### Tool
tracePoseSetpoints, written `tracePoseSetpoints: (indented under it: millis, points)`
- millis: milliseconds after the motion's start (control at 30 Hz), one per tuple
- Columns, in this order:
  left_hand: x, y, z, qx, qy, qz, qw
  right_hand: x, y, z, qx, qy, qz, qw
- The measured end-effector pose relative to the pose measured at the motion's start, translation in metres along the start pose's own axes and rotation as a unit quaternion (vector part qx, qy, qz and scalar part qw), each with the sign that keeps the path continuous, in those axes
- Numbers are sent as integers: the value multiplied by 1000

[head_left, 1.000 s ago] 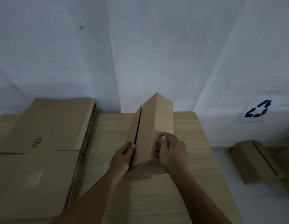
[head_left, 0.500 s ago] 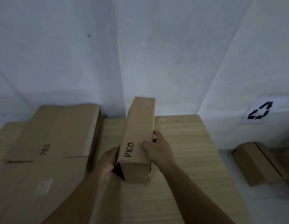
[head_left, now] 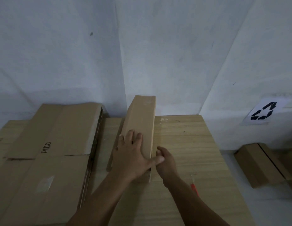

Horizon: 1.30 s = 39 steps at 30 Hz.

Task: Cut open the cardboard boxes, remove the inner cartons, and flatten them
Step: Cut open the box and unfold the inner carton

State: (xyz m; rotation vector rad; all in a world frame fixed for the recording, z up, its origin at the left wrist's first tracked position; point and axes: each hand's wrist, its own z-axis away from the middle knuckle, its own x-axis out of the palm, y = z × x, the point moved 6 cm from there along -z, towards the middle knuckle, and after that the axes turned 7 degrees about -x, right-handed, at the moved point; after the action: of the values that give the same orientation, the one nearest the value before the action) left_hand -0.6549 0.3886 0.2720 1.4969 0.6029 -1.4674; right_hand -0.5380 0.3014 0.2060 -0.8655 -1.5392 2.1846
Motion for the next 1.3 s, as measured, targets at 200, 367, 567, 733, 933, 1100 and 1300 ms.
tracePoseSetpoints:
  millis: [200,367,567,733,933,1100,1300]
  points:
    - [-1,-19,-2,-12,52,69,996,23,44,12,65,-51,24,996]
    - [6,-55,-10,-50,29,300,952,10,44,13,51,-9,-10,999]
    - [56,-90,-4,-87,-23,520,849,-7,50,3,-5,35,119,992]
    - [90,-111,-1,-126,-50,512,848,-2,54,0,-52,20,220,974]
    - [109,-122,-9,-131,-86,484,861,-6,56,6,-62,45,215,974]
    - [106,-118,-4,-144,-70,459,874,-49,103,42,-6,153,254,955]
    - [108,-113,-1,-110,-54,452,883,-96,156,81,138,180,367,902]
